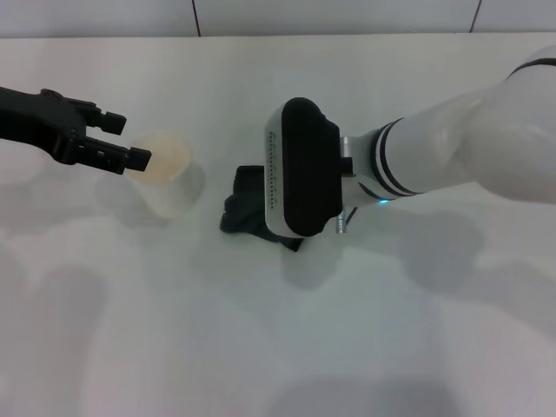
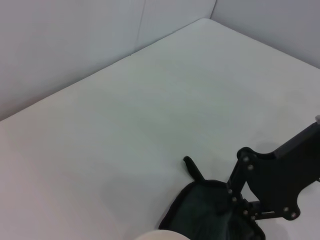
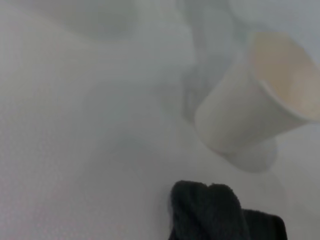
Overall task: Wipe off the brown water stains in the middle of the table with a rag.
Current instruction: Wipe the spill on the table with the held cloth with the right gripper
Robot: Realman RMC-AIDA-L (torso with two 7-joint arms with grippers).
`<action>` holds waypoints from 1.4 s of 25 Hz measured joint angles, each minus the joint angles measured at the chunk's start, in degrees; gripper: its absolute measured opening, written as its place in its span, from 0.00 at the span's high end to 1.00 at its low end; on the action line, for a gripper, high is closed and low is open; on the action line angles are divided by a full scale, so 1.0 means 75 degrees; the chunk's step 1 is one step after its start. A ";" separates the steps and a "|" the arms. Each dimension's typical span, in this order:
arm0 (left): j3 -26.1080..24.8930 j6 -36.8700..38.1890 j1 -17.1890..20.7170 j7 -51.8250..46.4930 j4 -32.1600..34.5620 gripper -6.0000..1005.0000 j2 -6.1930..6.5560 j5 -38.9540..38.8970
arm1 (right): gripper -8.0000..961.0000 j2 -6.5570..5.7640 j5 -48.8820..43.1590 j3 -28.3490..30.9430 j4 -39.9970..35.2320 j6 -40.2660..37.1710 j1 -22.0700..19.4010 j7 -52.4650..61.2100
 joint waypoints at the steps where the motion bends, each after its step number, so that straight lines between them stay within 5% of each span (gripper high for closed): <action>1: 0.0000 0.0000 0.0000 0.0000 0.0000 0.14 0.0000 -0.0004 | 0.94 0.0001 0.0000 0.0040 0.0029 0.0000 0.0004 0.0000; 19: 0.0000 0.0000 -0.0006 -0.0033 -0.0012 0.14 0.0001 0.0039 | 0.94 0.0000 -0.0569 0.1380 0.0221 -0.0178 -0.0384 0.0037; 28: 0.0000 -0.0007 0.0005 -0.0034 -0.0012 0.14 0.0016 0.0047 | 0.94 -0.0005 -0.0553 0.0769 -0.0933 -0.1338 -0.0680 0.0020; 35: 0.0000 -0.0012 0.0040 -0.0034 -0.0012 0.14 0.0025 0.0055 | 0.94 -0.0052 -0.0699 0.1391 -0.1356 -0.2094 -0.1052 -0.0004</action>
